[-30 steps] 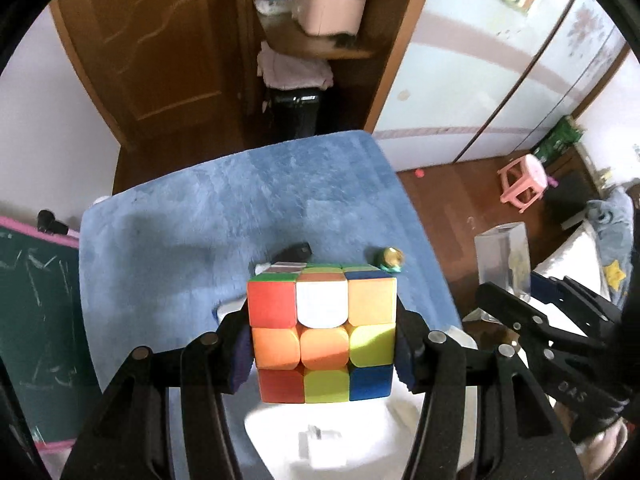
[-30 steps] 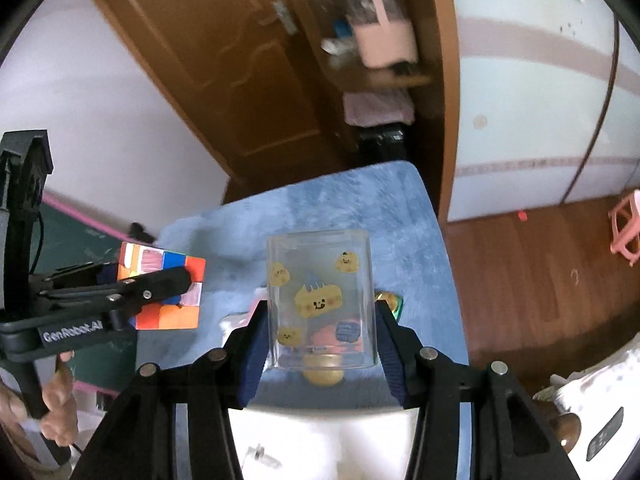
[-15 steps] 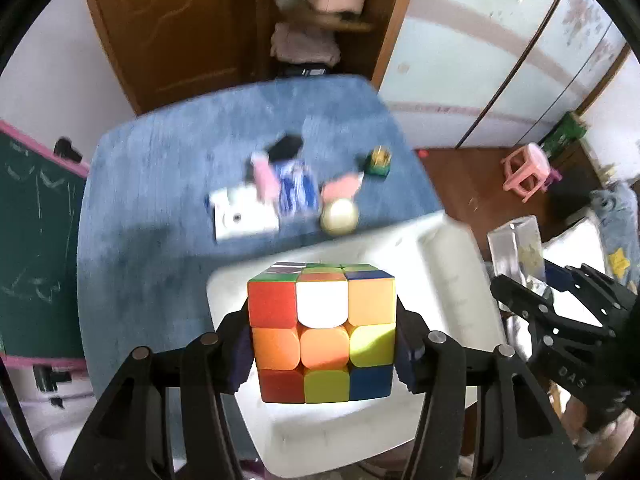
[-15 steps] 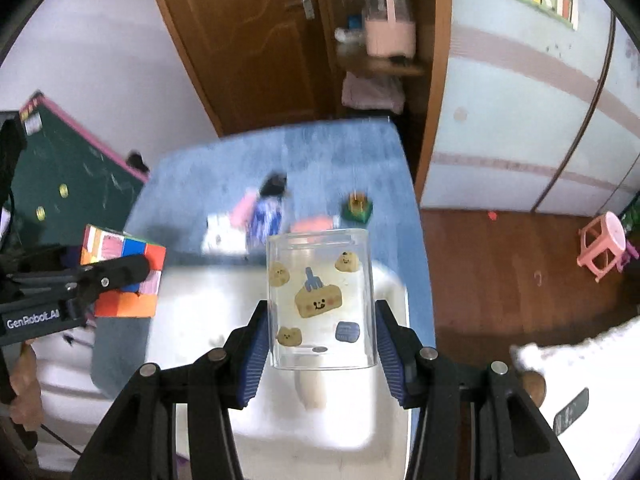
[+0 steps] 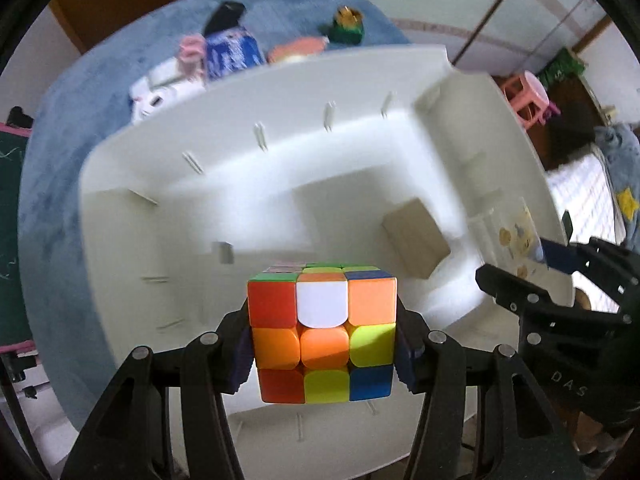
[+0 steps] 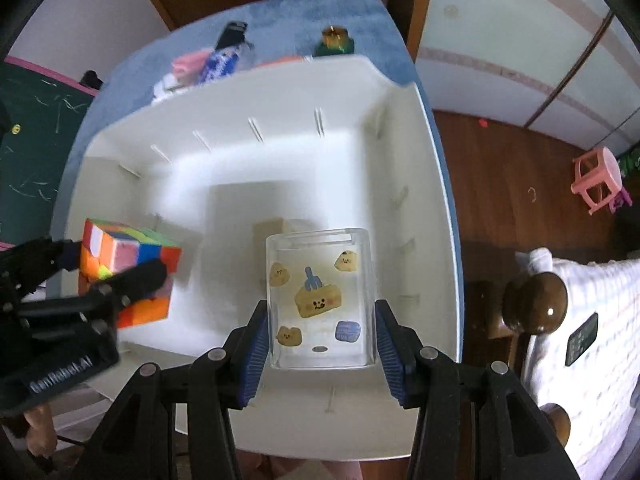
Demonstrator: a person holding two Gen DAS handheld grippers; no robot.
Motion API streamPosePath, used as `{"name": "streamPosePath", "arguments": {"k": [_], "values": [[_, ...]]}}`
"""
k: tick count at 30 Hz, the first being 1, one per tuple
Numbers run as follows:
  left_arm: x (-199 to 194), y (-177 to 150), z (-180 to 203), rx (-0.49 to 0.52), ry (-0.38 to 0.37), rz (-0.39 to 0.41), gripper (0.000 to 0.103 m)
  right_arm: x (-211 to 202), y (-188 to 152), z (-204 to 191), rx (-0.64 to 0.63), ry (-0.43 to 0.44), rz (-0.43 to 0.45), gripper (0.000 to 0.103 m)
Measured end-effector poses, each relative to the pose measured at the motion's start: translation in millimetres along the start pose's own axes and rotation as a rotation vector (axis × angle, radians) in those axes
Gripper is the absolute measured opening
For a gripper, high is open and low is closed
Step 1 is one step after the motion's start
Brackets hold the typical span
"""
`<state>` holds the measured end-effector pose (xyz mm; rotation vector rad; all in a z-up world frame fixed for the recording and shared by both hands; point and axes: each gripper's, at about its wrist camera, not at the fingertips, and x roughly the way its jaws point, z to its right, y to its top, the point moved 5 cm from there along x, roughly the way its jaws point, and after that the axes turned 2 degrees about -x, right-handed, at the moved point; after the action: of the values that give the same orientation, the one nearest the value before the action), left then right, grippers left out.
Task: Organize rigid objects
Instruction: 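Lower the cube and clear box into the tray and open both tools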
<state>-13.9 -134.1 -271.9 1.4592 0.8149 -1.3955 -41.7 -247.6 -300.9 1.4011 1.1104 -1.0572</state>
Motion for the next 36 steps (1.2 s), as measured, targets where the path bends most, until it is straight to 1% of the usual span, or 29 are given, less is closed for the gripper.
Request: {"name": "streamPosePath", "arguments": {"k": [4, 9, 12, 15, 17, 19, 21, 29, 33, 36], "values": [[14.8, -5.0, 3.9, 0.027, 0.019, -0.030, 0.060, 10.3, -3.3, -1.2, -0.002, 0.004, -0.030, 0.051], [24.1, -9.1, 3.1, 0.026, 0.011, -0.058, 0.060, 18.3, -4.0, -4.4, -0.016, 0.000, -0.062, 0.051], [24.4, -9.9, 1.9, 0.030, 0.001, -0.064, 0.060, 18.5, -2.8, -8.1, -0.025, -0.006, -0.066, 0.052], [21.9, -8.5, 1.1, 0.035, 0.012, -0.067, 0.060, 14.2, -0.3, -10.1, -0.035, -0.012, -0.056, 0.053], [14.8, -4.8, 1.7, 0.038, 0.011, -0.048, 0.062, 8.4, 1.7, -11.5, -0.046, -0.022, -0.041, 0.056], [3.7, -2.8, 1.3, 0.042, 0.020, -0.018, 0.067, -0.3, 4.2, -12.9, -0.057, -0.034, -0.016, 0.056], [-6.7, -0.8, -0.2, 0.047, 0.034, 0.009, 0.073, -9.9, 8.1, -13.1, -0.060, -0.040, 0.008, 0.056], [-51.6, 12.8, -13.4, -0.004, 0.039, 0.094, 0.074, -46.4, 23.4, -8.1, -0.043, -0.005, 0.094, 0.056], [-66.3, 25.4, -12.4, -0.002, 0.060, 0.129, 0.074, -58.7, 30.1, -8.5, -0.040, 0.018, 0.120, 0.056], [-75.2, 29.0, -13.6, 0.007, 0.080, 0.154, 0.074, -66.4, 35.5, -8.1, -0.033, 0.042, 0.136, 0.056]]}}
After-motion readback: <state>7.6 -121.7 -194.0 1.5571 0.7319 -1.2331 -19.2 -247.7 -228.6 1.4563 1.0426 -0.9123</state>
